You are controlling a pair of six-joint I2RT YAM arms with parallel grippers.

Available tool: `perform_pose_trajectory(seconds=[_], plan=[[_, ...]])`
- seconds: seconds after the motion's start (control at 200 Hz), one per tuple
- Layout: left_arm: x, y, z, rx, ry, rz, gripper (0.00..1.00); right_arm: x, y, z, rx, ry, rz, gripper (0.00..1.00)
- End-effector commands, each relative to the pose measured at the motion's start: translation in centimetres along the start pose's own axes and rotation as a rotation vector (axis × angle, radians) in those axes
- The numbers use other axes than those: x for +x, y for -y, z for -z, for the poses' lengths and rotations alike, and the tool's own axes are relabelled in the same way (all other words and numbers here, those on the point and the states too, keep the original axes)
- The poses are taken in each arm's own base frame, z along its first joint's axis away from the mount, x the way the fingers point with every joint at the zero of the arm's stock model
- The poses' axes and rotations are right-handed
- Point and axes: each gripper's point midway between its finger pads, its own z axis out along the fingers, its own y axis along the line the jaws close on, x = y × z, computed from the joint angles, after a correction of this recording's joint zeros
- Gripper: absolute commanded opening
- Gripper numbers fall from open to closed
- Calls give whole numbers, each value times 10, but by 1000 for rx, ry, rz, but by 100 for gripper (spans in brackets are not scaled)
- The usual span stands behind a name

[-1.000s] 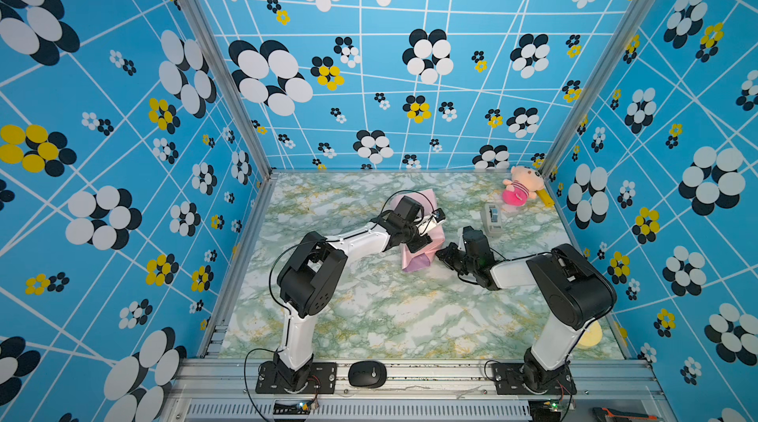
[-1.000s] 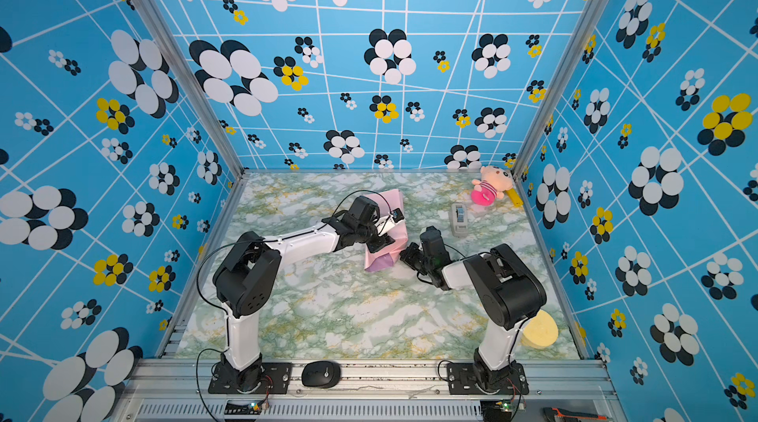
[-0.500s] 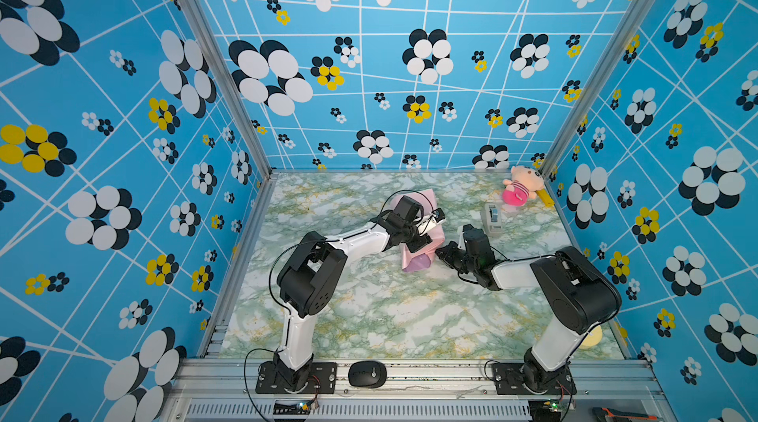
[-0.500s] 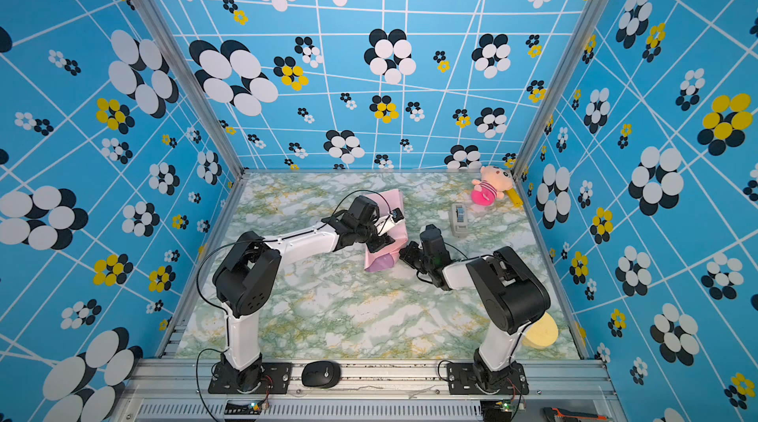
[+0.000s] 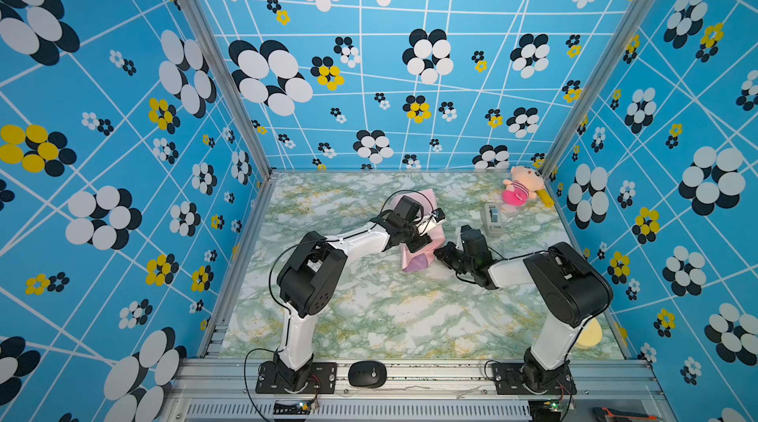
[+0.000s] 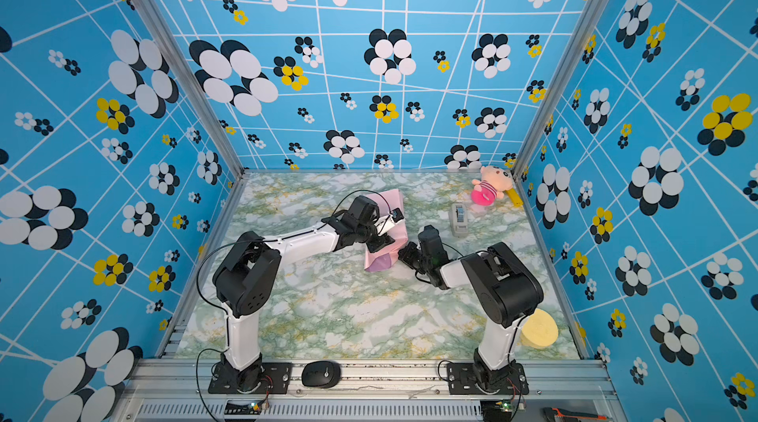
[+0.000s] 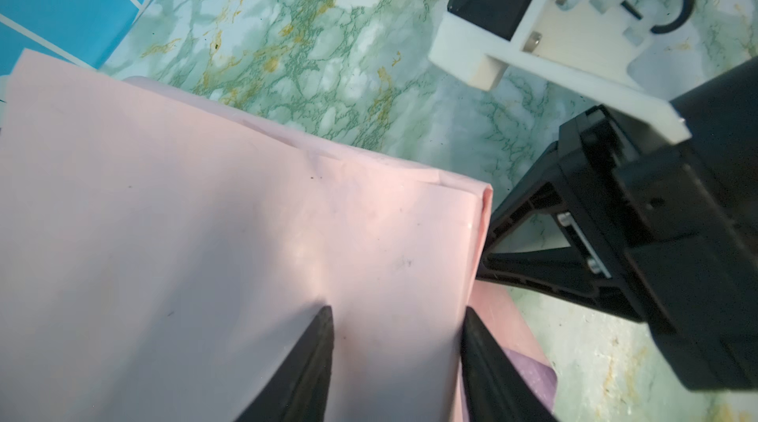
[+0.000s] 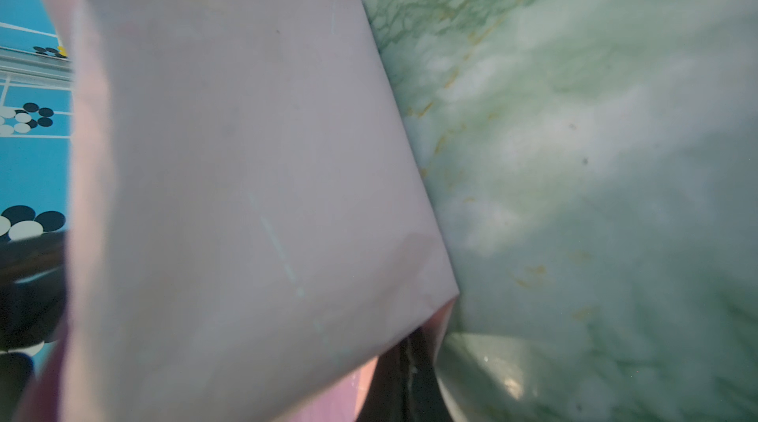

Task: Wrap the gift box in paper

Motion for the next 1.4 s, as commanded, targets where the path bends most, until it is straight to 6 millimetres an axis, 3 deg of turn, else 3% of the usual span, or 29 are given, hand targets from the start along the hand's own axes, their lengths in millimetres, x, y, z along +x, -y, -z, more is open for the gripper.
perform_pose_trajectory(seconds=[0.0,0.82,1.395], plan=[[48,22,-12,84,-135,71,50,21,18,-2,52,-46,-6,0],[49,20,-10,75,-134,78,50,59,40,17,118,-94,-35,0],[47,20,-11,75,-133,75,50,68,28,14,96,-132,-15,0]])
